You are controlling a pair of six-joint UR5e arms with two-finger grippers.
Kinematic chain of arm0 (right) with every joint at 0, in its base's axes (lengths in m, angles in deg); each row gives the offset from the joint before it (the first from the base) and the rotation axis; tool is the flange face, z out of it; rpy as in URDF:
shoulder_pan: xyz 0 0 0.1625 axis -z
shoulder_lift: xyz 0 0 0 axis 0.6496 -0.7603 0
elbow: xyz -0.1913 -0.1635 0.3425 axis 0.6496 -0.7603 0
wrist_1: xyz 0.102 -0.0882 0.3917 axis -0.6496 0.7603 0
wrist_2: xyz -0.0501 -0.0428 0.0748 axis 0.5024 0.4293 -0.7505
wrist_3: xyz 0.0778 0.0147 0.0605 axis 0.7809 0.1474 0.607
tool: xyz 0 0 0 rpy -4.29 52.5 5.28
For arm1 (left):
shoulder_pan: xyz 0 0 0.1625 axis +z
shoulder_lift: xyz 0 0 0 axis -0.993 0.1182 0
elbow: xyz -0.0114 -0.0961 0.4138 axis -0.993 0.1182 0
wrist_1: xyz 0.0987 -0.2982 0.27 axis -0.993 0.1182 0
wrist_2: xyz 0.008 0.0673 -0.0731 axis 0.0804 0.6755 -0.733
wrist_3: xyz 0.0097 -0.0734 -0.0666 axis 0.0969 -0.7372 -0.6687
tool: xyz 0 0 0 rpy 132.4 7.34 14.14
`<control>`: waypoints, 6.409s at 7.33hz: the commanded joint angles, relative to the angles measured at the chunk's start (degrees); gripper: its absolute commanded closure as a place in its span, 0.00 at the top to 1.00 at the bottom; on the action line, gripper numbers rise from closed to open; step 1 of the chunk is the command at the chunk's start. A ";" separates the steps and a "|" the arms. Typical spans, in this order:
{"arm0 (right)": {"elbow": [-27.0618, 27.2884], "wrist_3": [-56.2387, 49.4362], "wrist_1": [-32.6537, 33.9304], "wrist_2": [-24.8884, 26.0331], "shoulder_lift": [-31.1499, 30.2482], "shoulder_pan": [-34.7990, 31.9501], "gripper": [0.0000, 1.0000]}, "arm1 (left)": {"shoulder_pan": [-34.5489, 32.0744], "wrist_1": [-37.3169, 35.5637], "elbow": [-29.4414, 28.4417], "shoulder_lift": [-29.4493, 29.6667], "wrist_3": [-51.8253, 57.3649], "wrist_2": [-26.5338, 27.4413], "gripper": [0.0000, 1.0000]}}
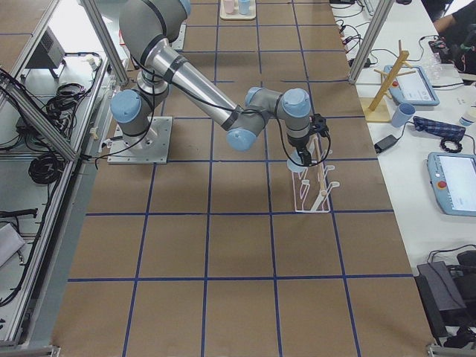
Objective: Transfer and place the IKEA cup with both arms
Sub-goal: 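Close the right gripper on the upside-down light blue cup's base, then lift the light blue cup off the rack with the right gripper, then carry the cup toward the left gripper while the left arm reaches toward it, then close the left gripper on the cup's rim beside the right gripper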
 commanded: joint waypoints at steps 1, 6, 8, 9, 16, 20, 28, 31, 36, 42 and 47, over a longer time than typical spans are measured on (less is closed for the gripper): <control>0.10 0.19 -0.07 -0.04 -0.11 -0.04 0.94 | 0.01 0.00 0.06 -0.02 0.12 0.00 1.00; -0.08 0.19 -0.42 0.05 -0.29 -0.04 0.55 | 0.01 0.00 0.06 -0.02 0.12 0.00 1.00; -0.08 0.19 -0.77 0.31 -0.81 -0.04 0.48 | 0.19 0.00 -0.03 -0.02 0.20 0.00 1.00; 0.01 0.19 -0.95 0.48 -2.03 -0.13 0.47 | 0.19 0.00 -0.11 -0.02 0.20 0.00 1.00; -0.17 0.02 -16.04 1.01 -14.50 -0.04 0.46 | 0.36 0.00 -1.34 -0.28 0.12 -3.85 1.00; -2.27 1.41 -34.29 -8.66 -20.06 -1.53 0.38 | 2.37 -0.09 -1.08 -1.17 0.38 -7.64 1.00; 0.09 13.38 -73.67 -59.21 -20.15 -12.33 0.26 | 16.63 -0.16 20.15 -10.21 9.87 -68.65 1.00; 0.80 13.90 -76.09 -70.31 -20.15 -18.83 0.26 | 9.62 -13.17 23.44 -12.06 8.82 -74.95 1.00; 0.37 14.25 -78.63 -70.71 -20.41 -20.87 0.26 | 6.43 -29.28 23.44 -10.67 8.29 -77.43 1.00; 0.01 16.27 -80.05 -74.03 -22.08 -21.66 0.27 | 5.20 -31.72 22.91 -9.52 7.94 -77.61 1.00; 0.01 16.54 -80.05 -74.22 -22.17 -22.19 0.27 | 3.70 -32.08 20.81 -8.72 7.68 -77.08 0.89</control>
